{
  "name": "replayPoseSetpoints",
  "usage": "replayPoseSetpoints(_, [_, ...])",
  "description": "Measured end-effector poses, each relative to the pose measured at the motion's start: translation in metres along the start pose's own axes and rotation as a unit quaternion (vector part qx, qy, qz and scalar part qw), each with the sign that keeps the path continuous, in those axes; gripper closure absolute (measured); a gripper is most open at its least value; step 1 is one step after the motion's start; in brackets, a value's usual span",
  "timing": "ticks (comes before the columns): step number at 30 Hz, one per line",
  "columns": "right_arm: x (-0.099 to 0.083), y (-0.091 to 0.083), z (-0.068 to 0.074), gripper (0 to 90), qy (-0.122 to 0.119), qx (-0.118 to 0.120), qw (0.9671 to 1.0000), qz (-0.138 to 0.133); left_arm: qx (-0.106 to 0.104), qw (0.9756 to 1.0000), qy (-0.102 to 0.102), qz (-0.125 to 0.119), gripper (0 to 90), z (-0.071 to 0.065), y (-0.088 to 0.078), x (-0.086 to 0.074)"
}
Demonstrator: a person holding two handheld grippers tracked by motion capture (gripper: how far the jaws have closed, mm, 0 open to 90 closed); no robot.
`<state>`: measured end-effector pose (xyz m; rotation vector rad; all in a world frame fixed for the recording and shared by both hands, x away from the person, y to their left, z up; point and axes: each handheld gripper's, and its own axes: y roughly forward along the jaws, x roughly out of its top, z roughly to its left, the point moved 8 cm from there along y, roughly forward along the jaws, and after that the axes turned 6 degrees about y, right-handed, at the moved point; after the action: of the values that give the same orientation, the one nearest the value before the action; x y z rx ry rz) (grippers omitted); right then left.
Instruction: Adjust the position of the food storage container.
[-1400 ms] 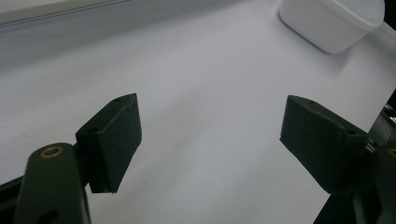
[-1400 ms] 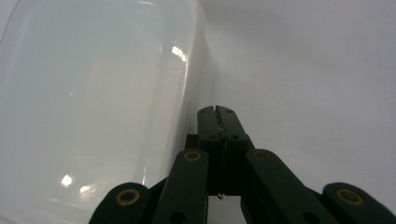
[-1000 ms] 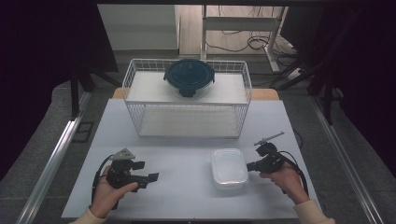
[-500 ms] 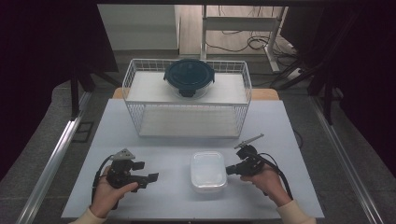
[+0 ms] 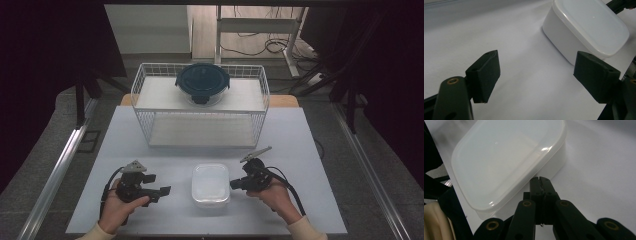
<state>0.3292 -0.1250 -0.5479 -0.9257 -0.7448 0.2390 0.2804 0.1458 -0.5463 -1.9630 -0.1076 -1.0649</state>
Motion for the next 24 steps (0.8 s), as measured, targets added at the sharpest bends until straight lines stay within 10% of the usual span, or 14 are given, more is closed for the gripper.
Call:
replayPoseSetpoints(5, [0.0,0.001,0.002,88.8,-0.004,0.002,1.0,-0.001,0.01,0.9999,-0.001,-0.005,20.4,0.001,0.0,0.0])
replayPoseSetpoints(12, [0.003,-0.031,0.002,88.8,-0.02,-0.033,0.9959,-0.081,0.015,0.9998,-0.012,-0.011,19.1,0.005,-0.001,-0.002])
replayPoseSetpoints(19, [-0.006,-0.048,0.013,85.9,-0.021,-0.014,0.9908,-0.133,0.007,0.9997,-0.014,-0.017,19.5,0.002,-0.001,0.0])
replayPoseSetpoints(24, [-0.023,-0.046,0.015,59.3,-0.015,0.005,0.9901,-0.139,-0.004,0.9996,-0.022,-0.019,19.7,0.001,0.0,0.001])
